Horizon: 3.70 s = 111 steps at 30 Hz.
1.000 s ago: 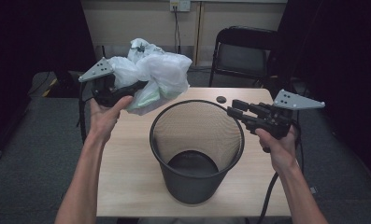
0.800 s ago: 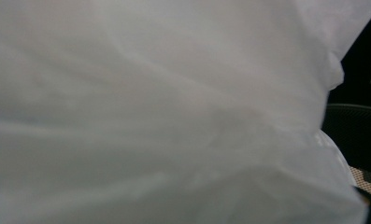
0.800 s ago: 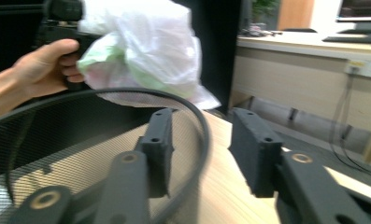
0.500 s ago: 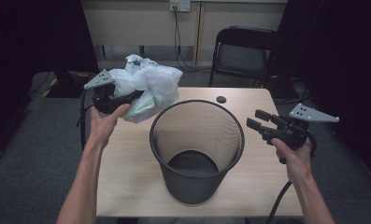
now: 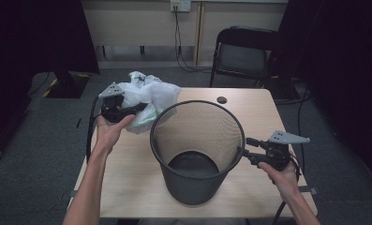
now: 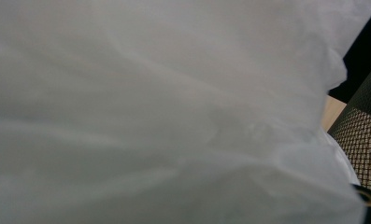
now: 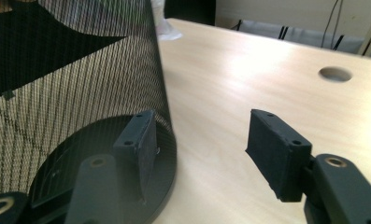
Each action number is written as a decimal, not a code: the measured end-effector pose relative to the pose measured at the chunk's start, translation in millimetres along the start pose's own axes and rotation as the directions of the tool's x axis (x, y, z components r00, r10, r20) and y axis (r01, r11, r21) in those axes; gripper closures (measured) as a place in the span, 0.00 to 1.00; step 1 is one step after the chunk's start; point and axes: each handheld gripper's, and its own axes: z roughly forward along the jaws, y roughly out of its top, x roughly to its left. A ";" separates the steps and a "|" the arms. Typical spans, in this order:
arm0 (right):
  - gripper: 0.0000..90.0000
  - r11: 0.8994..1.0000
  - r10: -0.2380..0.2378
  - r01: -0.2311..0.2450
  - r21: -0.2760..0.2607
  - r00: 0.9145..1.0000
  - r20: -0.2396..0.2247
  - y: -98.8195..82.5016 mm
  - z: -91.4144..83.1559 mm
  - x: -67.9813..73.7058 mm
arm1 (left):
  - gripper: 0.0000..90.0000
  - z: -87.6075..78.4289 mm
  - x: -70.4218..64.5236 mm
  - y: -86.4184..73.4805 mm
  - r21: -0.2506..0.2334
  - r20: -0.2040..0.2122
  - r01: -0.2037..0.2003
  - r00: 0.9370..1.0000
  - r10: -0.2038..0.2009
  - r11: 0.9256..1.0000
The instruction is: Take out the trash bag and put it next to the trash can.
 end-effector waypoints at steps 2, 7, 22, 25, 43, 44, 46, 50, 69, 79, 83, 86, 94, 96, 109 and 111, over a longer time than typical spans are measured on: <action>0.45 1.000 0.002 -0.001 0.028 1.000 -0.023 -10.4 7.6 2.9 | 0.87 9.5 0.3 -6.4 0.019 0.005 0.005 1.000 -0.005 1.000; 0.43 0.999 0.016 -0.014 0.043 0.999 -0.041 -15.4 14.8 5.0 | 0.51 35.4 -2.7 -18.3 0.055 -0.015 0.032 0.999 -0.031 0.998; 0.41 0.997 0.034 -0.031 0.073 0.999 -0.042 -21.5 21.8 1.8 | 0.33 -7.8 5.0 -22.7 0.052 -0.038 0.068 0.997 -0.067 0.996; 0.41 0.997 0.041 -0.038 0.074 0.998 -0.043 -21.8 21.9 1.1 | 0.68 -9.2 9.4 -30.1 0.049 -0.023 0.086 0.996 -0.085 0.995; 0.41 0.995 0.048 -0.044 0.090 0.998 -0.049 -28.5 25.2 -1.0 | 0.78 61.2 -21.0 -45.0 0.059 0.105 0.118 0.987 -0.124 0.991; 0.41 0.995 0.048 -0.044 0.090 0.998 -0.049 -28.5 25.2 -1.0 | 0.72 61.2 -21.0 -45.0 0.059 0.105 0.118 0.987 -0.124 0.991; 0.41 0.994 0.053 -0.049 0.094 0.997 -0.049 -29.9 25.5 -0.3 | 0.57 52.2 -15.7 -45.9 0.061 0.087 0.148 0.984 -0.153 0.987; 0.41 0.994 0.054 -0.050 0.098 0.997 -0.048 -30.9 25.4 0.3 | 0.46 38.5 -8.4 -47.6 0.064 0.067 0.160 0.984 -0.165 0.985; 0.41 0.992 0.055 -0.049 0.115 0.997 -0.047 -33.0 29.7 3.1 | 0.98 8.6 -8.2 -59.3 -0.021 0.097 0.167 0.982 -0.164 0.986; 0.42 0.991 0.056 -0.048 0.126 0.996 -0.062 -34.8 33.1 3.9 | 0.23 14.7 -10.7 -59.3 0.058 -0.046 0.085 0.995 -0.083 0.995; 0.41 0.991 0.056 -0.047 0.128 0.997 -0.062 -34.7 33.8 4.3 | 0.20 -7.8 -5.5 -64.1 0.057 -0.098 0.072 0.993 -0.066 0.996; 0.41 0.990 0.052 -0.043 0.131 0.997 -0.063 -34.4 34.2 6.1 | 0.21 -19.9 -0.7 -69.8 0.051 -0.095 0.086 0.992 -0.081 0.995; 0.41 0.989 0.058 -0.049 0.140 0.997 -0.059 -36.5 36.7 5.2 | 0.29 -40.6 -5.6 -82.3 0.026 -0.076 0.083 0.994 -0.081 0.996; 0.41 0.989 0.059 -0.050 0.138 0.997 -0.057 -36.7 35.9 5.1 | 0.29 -44.3 -9.1 -85.6 0.024 -0.077 0.073 0.994 -0.071 0.997; 0.40 0.988 0.070 -0.065 0.137 0.997 -0.034 -39.9 36.5 3.8 | 0.25 -64.3 -27.6 -115.5 0.105 -0.127 0.073 0.990 -0.059 0.992; 0.40 0.989 0.075 -0.071 0.133 0.997 -0.027 -40.3 35.1 3.1 | 0.25 -65.9 -32.5 -122.5 0.113 -0.159 0.079 0.985 -0.060 0.990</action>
